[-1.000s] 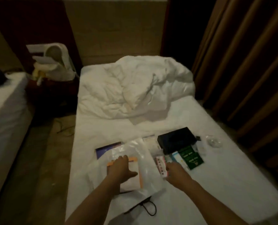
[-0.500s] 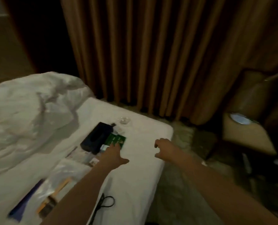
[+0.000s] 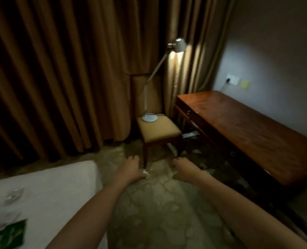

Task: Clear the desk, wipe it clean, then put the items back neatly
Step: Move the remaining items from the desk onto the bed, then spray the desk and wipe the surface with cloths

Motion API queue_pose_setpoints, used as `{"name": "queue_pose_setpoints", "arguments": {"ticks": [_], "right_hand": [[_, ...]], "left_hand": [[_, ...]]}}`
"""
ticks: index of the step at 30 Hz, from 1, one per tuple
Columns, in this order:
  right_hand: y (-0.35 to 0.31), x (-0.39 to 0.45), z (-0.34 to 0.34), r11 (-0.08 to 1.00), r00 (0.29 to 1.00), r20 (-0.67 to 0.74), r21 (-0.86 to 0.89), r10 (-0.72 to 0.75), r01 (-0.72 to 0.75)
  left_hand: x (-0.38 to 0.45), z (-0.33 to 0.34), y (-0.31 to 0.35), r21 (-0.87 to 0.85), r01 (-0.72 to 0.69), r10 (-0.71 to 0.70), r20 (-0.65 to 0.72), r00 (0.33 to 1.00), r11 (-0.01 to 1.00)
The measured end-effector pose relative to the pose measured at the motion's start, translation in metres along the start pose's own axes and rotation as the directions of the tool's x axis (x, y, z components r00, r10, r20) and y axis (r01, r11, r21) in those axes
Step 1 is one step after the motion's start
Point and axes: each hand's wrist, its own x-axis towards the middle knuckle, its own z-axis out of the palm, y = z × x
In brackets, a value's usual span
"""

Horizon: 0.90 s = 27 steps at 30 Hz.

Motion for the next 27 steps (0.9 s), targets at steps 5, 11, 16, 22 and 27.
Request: {"name": "queue_pose_setpoints", "arguments": {"ticks": [5, 11, 16, 22, 27], "right_hand": [[0.116, -0.024, -0.029, 0.981, 0.983, -0.036, 0.083, 0.178, -0.175], [0.228, -0.060, -0.037, 0.918, 0.928, -0.009, 0.155, 0.371, -0.366], [0.294, -0.095, -0.020, 0.796, 0.827, -0.008, 0.275, 0.562, -0.539], [0.342, -0.125, 0.002, 0.595, 0.654, 0.062, 0.357, 0.754, -0.720], [0.372, -0.166, 0.026, 0.352, 0.477, 0.118, 0.529, 0.871, -0.772]], "left_hand": [[0.062, 0.026, 0.118, 0.138, -0.201, 0.192, 0.076, 0.979, 0.970], [0.112, 0.076, 0.239, 0.141, -0.377, 0.352, 0.171, 0.920, 0.916], [0.133, 0.121, 0.321, 0.164, -0.544, 0.485, 0.295, 0.823, 0.823], [0.159, 0.159, 0.393, 0.133, -0.725, 0.615, 0.440, 0.654, 0.676], [0.173, 0.190, 0.463, 0.089, -0.835, 0.669, 0.556, 0.493, 0.543]]}}
